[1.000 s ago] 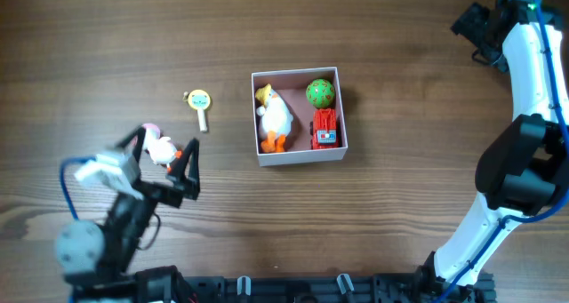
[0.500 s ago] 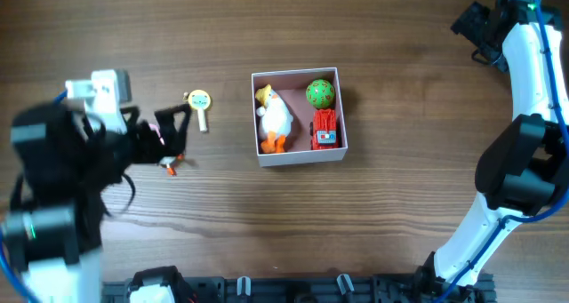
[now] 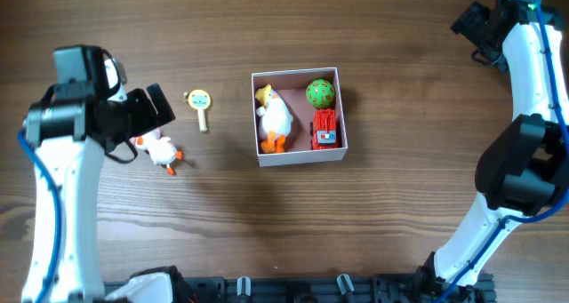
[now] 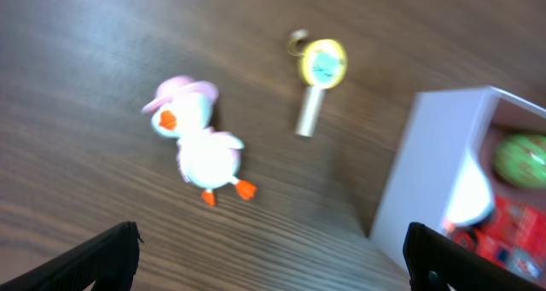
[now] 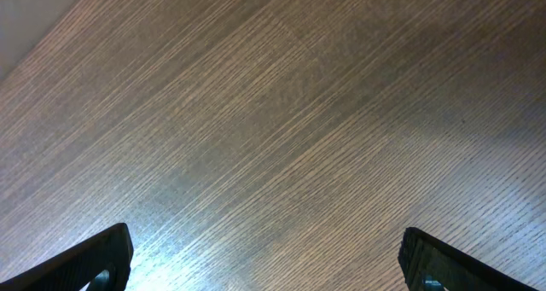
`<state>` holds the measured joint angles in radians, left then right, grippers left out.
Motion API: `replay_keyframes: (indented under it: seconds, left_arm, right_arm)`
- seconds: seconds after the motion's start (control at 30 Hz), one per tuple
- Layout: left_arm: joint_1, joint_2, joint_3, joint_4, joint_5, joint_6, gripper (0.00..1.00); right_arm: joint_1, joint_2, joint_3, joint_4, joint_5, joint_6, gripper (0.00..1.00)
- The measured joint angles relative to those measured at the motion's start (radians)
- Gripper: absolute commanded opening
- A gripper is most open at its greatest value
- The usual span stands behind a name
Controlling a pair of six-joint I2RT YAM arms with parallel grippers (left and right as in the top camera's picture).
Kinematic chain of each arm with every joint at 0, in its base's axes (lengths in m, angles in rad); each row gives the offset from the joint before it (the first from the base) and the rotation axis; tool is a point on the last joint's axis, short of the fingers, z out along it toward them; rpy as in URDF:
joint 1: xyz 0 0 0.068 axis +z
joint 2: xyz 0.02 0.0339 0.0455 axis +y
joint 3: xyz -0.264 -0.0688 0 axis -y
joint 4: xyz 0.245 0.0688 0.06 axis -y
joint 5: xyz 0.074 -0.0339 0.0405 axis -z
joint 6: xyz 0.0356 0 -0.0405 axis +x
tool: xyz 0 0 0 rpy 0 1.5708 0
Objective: Pack container
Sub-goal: 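Raise the left arm and move the left gripper over the pink-hatted duck, then lower the left gripper and close it on the pink-hatted duck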
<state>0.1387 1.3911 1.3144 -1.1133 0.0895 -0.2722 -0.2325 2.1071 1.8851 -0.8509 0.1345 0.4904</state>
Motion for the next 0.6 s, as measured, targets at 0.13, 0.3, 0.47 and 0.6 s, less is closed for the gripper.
replay_keyframes:
  seconds: [0.13,0.3,0.47,0.6]
  left_arm:
    - [0.0,0.089,0.001,-0.029,-0.025,-0.05,1.0]
    - [0.009,0.173,0.002,-0.036,-0.037,-0.137,1.0]
    - [0.015,0.24,0.002,-0.018,-0.023,-0.228,1.0]
    - [0.015,0.269,0.002,-0.029,0.018,-0.256,1.0]
  right_arm:
    - [0.0,0.0,0.0,0.0,0.0,0.0,0.99]
    - [0.0,0.0,0.0,0.0,0.0,0.0,1.0]
    - [0.0,0.0,0.0,0.0,0.0,0.0,1.0]
    - [0.0,0.0,0.0,0.0,0.0,0.0,1.0]
